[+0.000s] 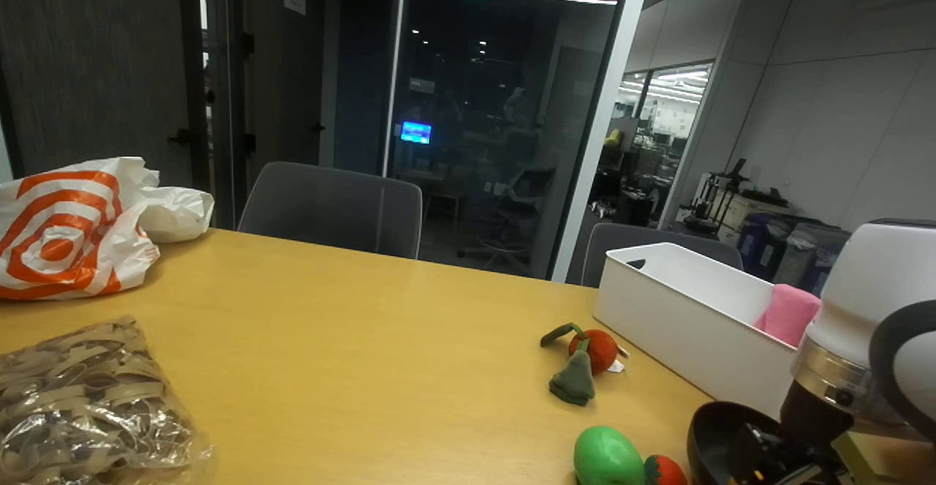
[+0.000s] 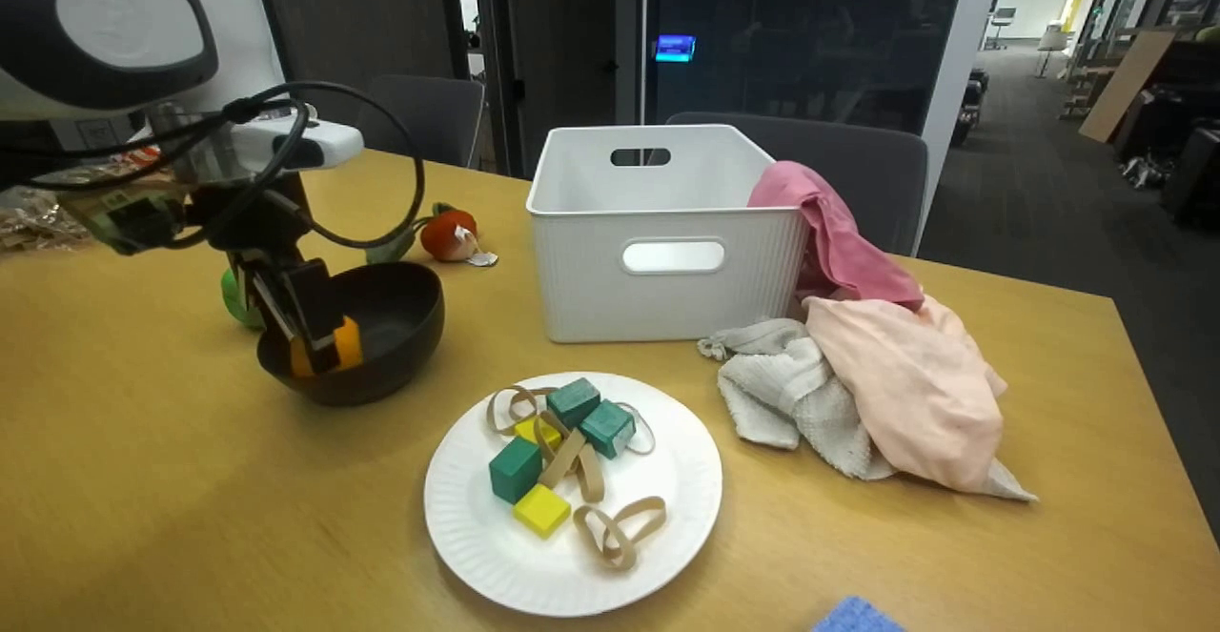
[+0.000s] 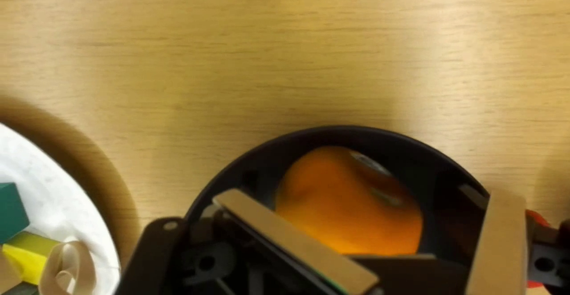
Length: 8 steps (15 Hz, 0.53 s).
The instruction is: Put the items in the bowl on the table and put the plush in the bowl
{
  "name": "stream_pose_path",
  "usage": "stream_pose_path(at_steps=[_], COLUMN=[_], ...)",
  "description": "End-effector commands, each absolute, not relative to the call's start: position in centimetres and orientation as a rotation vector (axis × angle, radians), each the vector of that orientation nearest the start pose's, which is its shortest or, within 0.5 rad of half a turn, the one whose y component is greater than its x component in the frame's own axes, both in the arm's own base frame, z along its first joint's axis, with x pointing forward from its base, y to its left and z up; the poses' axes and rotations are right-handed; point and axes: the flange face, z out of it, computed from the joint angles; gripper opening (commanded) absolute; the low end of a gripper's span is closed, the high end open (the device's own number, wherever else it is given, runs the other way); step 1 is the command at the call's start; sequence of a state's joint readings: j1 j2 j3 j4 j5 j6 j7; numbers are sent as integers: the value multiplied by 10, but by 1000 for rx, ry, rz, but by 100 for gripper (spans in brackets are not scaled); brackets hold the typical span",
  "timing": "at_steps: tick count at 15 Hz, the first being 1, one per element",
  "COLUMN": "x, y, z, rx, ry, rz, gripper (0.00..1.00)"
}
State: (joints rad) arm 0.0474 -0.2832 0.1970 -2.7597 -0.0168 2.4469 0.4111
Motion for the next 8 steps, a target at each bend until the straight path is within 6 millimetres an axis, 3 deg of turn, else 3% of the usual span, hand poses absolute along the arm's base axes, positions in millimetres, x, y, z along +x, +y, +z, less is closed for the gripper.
stream_pose_path(at_steps=[1, 3, 5, 6, 8], x=[375, 379, 381, 383, 384], y=[85, 84, 83, 82, 81], z=[293, 291, 290, 290, 292], rx=[-3210, -3213, -3218, -3219, -3225], ry=[262, 251, 251, 258, 262], rz=[-65, -109, -138, -159, -186], gripper=[99, 100, 75, 74, 58])
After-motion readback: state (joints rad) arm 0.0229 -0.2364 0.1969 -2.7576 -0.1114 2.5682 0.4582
